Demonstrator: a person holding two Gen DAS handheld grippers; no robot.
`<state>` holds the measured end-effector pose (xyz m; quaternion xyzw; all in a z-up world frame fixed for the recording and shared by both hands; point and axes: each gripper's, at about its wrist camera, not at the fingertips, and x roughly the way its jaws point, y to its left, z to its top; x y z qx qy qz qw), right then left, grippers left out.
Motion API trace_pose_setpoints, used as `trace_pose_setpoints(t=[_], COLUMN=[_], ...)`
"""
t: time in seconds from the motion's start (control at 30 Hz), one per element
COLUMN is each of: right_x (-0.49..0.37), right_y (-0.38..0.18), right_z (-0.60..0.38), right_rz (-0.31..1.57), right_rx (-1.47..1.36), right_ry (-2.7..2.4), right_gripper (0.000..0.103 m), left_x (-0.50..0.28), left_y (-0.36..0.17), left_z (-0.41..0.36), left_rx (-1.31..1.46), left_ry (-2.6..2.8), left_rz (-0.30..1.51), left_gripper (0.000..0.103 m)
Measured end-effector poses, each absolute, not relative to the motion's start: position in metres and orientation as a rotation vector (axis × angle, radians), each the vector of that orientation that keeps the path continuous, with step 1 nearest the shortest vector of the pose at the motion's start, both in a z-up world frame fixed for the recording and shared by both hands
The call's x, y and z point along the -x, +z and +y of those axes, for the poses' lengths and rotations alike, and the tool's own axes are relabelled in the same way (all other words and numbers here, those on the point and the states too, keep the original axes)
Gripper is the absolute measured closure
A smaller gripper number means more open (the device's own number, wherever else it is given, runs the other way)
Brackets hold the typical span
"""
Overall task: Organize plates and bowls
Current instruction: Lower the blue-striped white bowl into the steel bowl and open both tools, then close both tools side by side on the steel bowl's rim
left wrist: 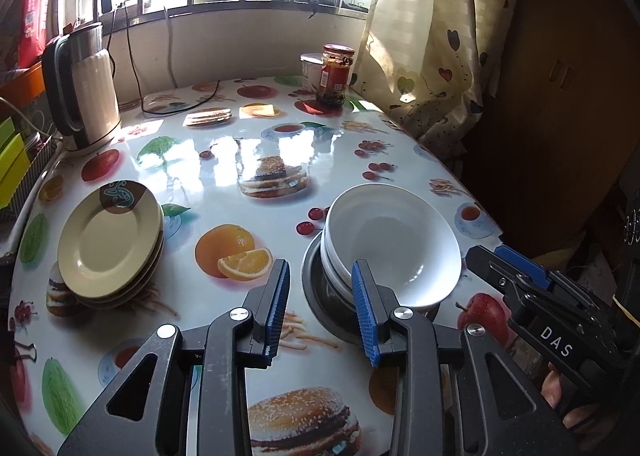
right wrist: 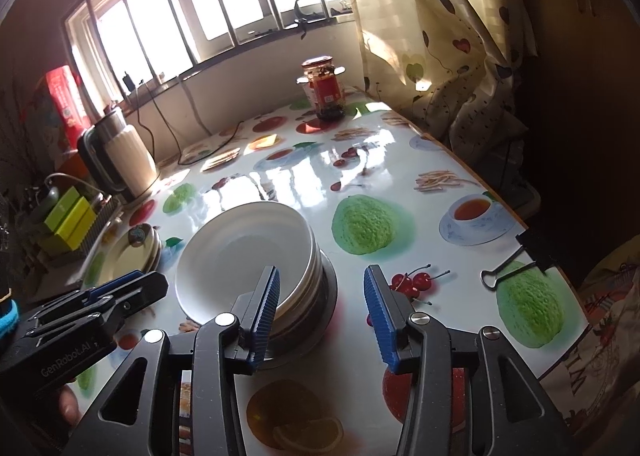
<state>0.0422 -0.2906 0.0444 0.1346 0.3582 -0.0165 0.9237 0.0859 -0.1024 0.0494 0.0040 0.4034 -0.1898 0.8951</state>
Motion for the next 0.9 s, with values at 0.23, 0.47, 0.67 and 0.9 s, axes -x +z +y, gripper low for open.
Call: trace_pose_setpoints(t=[0.23,0.47,0.67,0.9], right_x=[-0.033,-0.026,-0.025,-0.032], right_y=[0.039,0.028,0.017,0.004], right_z=[-0.298,-0.307,-0.312,-0.315], right_rz=[0.722,0.723,0.738,0.761], right_rx=[-0.282,-0.3,-0.303,-0.317], right_ry=[-0.05,-0.058,-0.048,-0.038], right_gripper=[0.057,0.054,0.054,0.053], left_x=[-0.077,-0.079,-0.086,-0.097], left_y=[0.046,0.033,0.016,0.004], left_z=[-0.095,-0.089,-0.079,-0.079], left_rx=[-0.041,-0.016,0.031,0.06], left_ry=[-0.369,-0.369,-0.369,-0.366], left_rz=[0.798,0.822,0.863,0.895], left_gripper=[0.064,0.064,0.064,0.064])
